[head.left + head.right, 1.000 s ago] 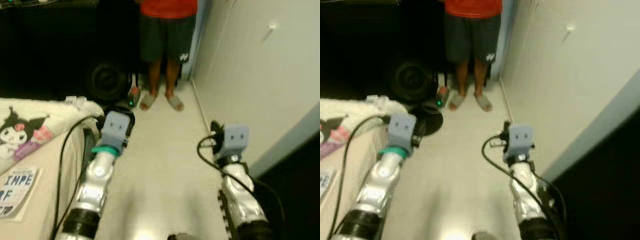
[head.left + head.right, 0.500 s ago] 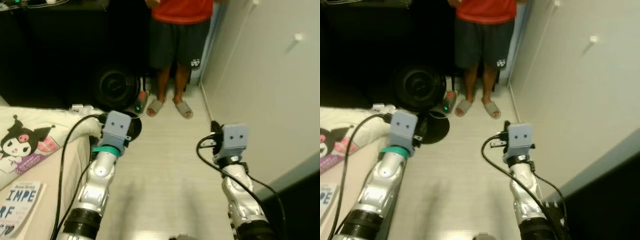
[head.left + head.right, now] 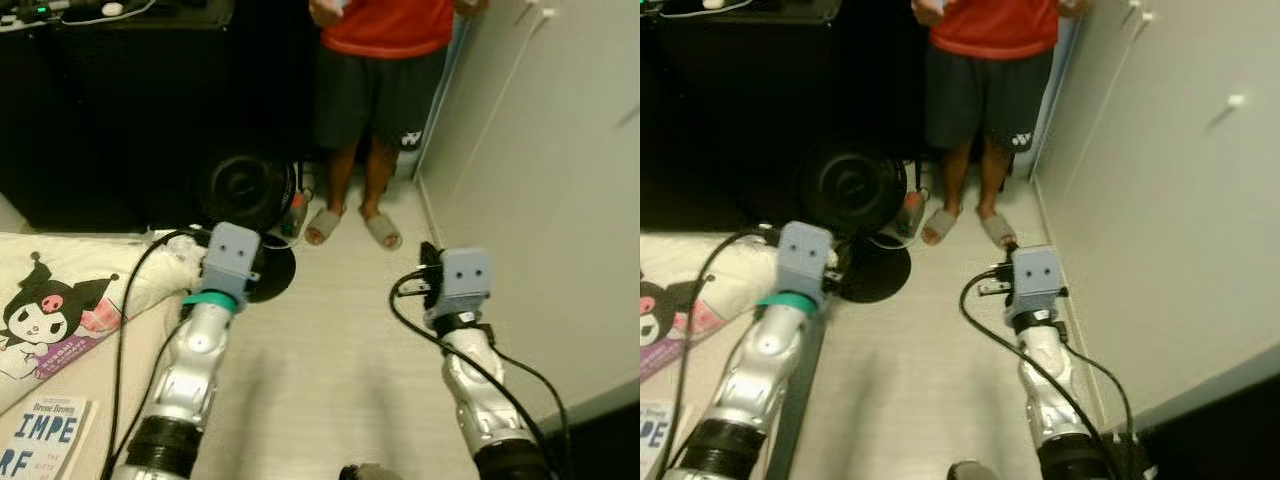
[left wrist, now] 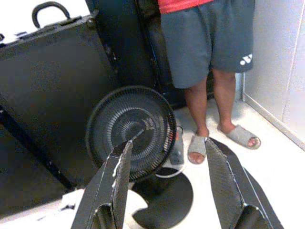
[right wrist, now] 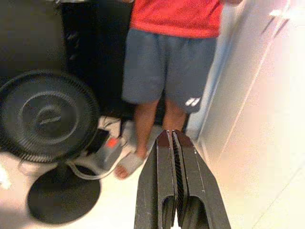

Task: Clean up the room

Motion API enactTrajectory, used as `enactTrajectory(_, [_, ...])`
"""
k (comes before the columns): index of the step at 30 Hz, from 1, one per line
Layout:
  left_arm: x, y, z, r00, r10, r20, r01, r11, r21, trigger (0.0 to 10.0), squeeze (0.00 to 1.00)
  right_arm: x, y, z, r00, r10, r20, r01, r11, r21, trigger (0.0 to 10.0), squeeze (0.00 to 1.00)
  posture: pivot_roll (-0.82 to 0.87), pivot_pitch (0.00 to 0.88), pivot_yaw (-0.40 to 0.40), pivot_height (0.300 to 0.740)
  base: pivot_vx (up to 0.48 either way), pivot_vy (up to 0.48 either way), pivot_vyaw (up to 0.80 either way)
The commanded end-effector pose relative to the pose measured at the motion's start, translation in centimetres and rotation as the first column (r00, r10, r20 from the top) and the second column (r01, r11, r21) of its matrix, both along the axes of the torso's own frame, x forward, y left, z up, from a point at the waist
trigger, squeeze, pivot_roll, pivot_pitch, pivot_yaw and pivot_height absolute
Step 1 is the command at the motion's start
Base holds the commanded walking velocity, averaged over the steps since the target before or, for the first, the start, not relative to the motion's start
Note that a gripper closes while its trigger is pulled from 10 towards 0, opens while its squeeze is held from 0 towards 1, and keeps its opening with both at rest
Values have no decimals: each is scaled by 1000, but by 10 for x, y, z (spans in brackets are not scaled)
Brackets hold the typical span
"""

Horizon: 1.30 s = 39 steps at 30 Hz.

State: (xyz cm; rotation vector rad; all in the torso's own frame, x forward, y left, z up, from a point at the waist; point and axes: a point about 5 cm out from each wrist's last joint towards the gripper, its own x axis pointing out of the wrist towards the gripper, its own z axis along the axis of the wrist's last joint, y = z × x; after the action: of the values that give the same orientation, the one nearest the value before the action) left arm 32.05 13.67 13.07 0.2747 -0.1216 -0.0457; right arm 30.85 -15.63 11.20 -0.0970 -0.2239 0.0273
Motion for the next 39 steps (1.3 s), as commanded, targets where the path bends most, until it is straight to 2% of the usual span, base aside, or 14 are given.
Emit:
enactTrajectory(1, [-2, 5, -6, 1000, 13, -26, -13, 1000, 14, 10000, 0, -2, 4, -6, 1000, 8, -26, -8, 1000, -10, 10000, 0, -85, 36, 39, 735, 0, 0, 0])
enactTrajectory(5, [-2, 5, -9, 999, 11, -42, -11, 1000, 11, 10000, 0, -3, 4, -8, 999, 10, -32, -10, 1000, -17, 10000, 0, -85, 37, 39, 735, 0, 0, 259])
enactTrajectory(10, [-9, 4, -31, 985, -27, -171, 15, 998, -68, 10000, 0, -5, 3, -11, 999, 23, -44, -24, 999, -26, 10000, 0, -88, 38, 39, 735, 0, 0, 800])
enactTrajectory(15, [-17, 5, -42, 975, -63, -211, 44, 995, -94, 10000, 0, -9, 3, -18, 997, 41, -67, -44, 998, -33, 10000, 0, -87, 37, 38, 735, 0, 0, 800])
enactTrajectory(18, [-28, 6, -54, 964, -104, -245, 95, 994, -49, 10000, 0, -20, 2, -38, 988, 62, -139, -69, 996, -50, 10000, 0, -84, 36, 35, 735, 0, 0, 800])
enactTrajectory(19, [-28, 6, -54, 964, -104, -245, 95, 994, -49, 10000, 0, -20, 2, -38, 988, 62, -139, -69, 996, -50, 10000, 0, -84, 36, 35, 735, 0, 0, 800])
enactTrajectory(21, [-40, 10, -67, 950, -129, -284, 133, 991, -5, 10000, 0, -34, 0, -58, 975, 68, -210, -84, 994, -69, 10000, 0, -83, 38, 36, 735, 0, 0, 800])
enactTrajectory(22, [-40, 10, -67, 950, -129, -284, 133, 991, -5, 10000, 0, -34, 0, -58, 975, 68, -210, -84, 994, -69, 10000, 0, -83, 38, 36, 735, 0, 0, 800])
enactTrajectory(25, [-56, 19, -87, 927, -119, -355, 140, 990, 34, 10000, 0, -56, -7, -85, 951, 49, -304, -81, 992, -94, 10000, 0, -87, 41, 40, 735, 0, 0, 800])
enactTrajectory(30, [-66, 24, -99, 910, -111, -400, 145, 988, 56, 10000, 0, -65, -10, -96, 939, 34, -343, -73, 992, -100, 10000, 0, -93, 44, 49, 735, 0, 0, 799])
enactTrajectory(39, [-63, 22, -99, 912, -118, -393, 158, 985, 69, 10000, 0, -64, -8, -97, 939, 39, -342, -76, 992, -97, 10000, 0, -92, 44, 49, 735, 0, 0, 796])
